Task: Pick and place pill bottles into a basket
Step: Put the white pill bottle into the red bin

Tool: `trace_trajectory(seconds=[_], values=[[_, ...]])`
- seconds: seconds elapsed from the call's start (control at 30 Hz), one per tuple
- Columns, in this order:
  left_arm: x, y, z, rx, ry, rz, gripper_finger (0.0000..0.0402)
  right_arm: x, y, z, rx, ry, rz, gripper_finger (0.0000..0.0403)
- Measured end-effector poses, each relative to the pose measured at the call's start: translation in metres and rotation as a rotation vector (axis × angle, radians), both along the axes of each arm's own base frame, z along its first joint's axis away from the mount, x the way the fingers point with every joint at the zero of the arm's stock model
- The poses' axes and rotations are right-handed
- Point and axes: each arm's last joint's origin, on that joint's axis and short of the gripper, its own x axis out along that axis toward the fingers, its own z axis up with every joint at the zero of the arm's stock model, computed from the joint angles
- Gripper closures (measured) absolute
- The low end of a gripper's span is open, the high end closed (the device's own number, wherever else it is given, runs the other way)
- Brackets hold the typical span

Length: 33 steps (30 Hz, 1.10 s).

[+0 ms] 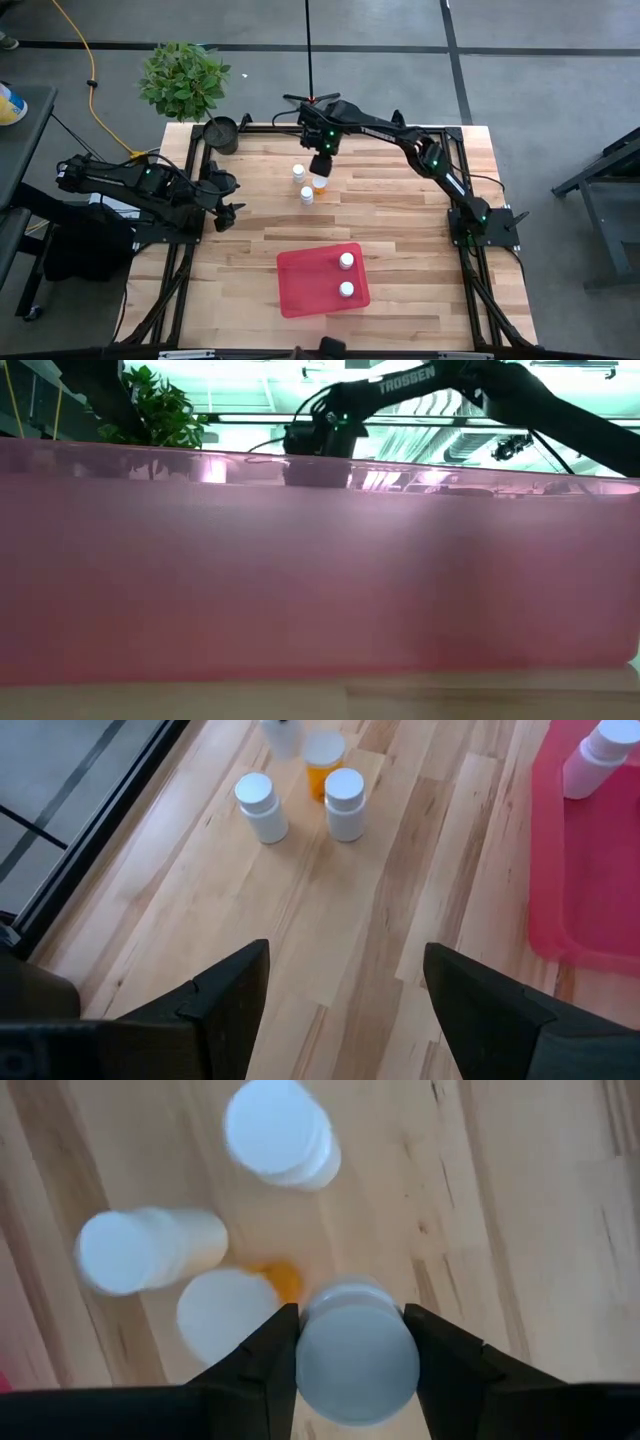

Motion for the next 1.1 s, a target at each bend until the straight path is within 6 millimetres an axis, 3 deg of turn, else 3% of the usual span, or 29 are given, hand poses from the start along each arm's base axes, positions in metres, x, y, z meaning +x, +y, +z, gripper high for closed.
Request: trace_trajectory(seconds=[0.63,0.93,1.1], values=[[0.000,0.000,0.000,-0.014,-0.006,0.013,0.0103,-0.015,0.042,0.073,-0.087,-0.097,0.049,0.0256],[0.000,0.000,0.000,-0.015,-0.005,0.013,0.0103,-0.015,0.093,0.100,-0.073,-0.151,0.134,0.0256],[0.000,0.000,0.000,-0.015,-0.005,0.012,0.0103,-0.009,0.128,0.100,-0.058,-0.141,0.195,0.0256]])
